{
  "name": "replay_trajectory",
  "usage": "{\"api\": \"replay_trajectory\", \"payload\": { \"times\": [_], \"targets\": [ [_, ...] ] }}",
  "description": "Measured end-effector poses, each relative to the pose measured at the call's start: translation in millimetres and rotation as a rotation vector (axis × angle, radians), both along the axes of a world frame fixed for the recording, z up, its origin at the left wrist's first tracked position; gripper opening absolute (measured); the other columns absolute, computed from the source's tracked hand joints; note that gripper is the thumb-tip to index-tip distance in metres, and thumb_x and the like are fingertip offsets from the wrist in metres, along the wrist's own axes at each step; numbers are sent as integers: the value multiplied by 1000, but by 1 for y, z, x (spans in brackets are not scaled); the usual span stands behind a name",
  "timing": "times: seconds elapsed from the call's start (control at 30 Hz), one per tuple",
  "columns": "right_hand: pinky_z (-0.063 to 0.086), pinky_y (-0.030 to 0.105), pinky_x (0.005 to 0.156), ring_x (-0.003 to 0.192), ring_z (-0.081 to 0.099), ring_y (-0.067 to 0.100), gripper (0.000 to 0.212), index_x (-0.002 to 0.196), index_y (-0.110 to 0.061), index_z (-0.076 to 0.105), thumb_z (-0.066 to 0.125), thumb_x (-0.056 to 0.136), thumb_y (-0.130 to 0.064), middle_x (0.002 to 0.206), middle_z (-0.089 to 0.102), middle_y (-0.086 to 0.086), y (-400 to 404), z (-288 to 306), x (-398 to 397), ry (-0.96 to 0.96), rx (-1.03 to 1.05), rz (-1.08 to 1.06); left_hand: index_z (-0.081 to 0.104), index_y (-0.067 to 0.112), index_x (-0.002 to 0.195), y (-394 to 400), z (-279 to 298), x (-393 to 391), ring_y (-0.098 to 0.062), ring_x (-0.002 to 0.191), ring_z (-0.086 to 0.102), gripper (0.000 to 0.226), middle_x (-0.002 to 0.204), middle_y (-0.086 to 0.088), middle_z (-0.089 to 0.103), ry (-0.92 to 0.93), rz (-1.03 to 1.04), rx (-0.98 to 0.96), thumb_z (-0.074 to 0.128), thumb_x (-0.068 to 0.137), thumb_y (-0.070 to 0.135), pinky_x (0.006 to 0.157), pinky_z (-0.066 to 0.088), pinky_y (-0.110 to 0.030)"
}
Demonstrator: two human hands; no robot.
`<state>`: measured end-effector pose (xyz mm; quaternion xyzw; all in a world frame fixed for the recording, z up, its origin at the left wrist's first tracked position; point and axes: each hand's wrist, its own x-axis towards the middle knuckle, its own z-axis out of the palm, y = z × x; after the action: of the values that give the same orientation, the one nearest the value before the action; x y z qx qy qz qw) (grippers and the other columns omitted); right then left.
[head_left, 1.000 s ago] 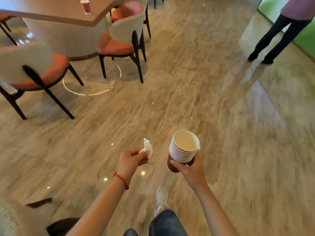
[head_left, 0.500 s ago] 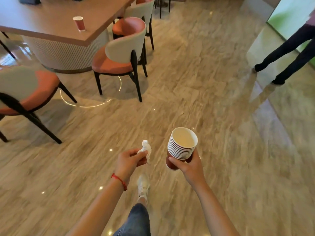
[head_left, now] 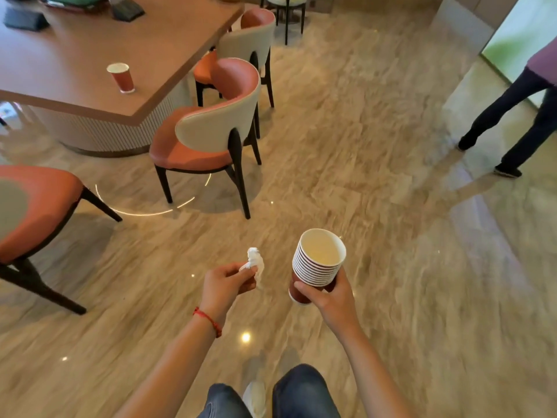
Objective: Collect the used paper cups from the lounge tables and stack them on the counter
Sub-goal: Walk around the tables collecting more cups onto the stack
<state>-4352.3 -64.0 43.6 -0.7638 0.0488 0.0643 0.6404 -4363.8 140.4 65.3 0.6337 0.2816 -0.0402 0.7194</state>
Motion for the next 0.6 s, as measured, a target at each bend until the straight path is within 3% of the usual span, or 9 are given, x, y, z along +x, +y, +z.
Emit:
{"api": "replay_trajectory", "payload": {
  "times": [0.23, 0.43, 0.6],
  "targets": [
    [50, 14, 76, 95, 62, 0, 66, 115, -28, 54, 84, 57, -34, 104, 67, -11, 10, -3, 121, -4, 7, 67, 72, 10, 75, 6, -9, 103, -16, 66, 66, 8, 68, -6, 70, 28, 87, -21, 67, 80, 6, 69, 58, -25],
    [52, 25, 81, 99, 62, 5, 70, 116, -28, 53, 84, 54, -38, 107, 66, -8, 18, 2, 235, -21, 35, 155, 71, 11, 74, 11, -4, 199, -19, 70, 67, 10, 73, -10, 71, 15, 178, -15, 66, 81, 6, 73, 56, -29],
    [49, 14, 77, 98, 61, 0, 69, 115, -33, 53, 84, 54, -39, 105, 66, -14, 33, 4, 311, -15, 11, 258, 71, 11, 76, 23, -4, 250, -19, 69, 65, 10, 72, -9, 70, 25, 266, -18, 66, 81, 5, 74, 55, -31]
  ]
}}
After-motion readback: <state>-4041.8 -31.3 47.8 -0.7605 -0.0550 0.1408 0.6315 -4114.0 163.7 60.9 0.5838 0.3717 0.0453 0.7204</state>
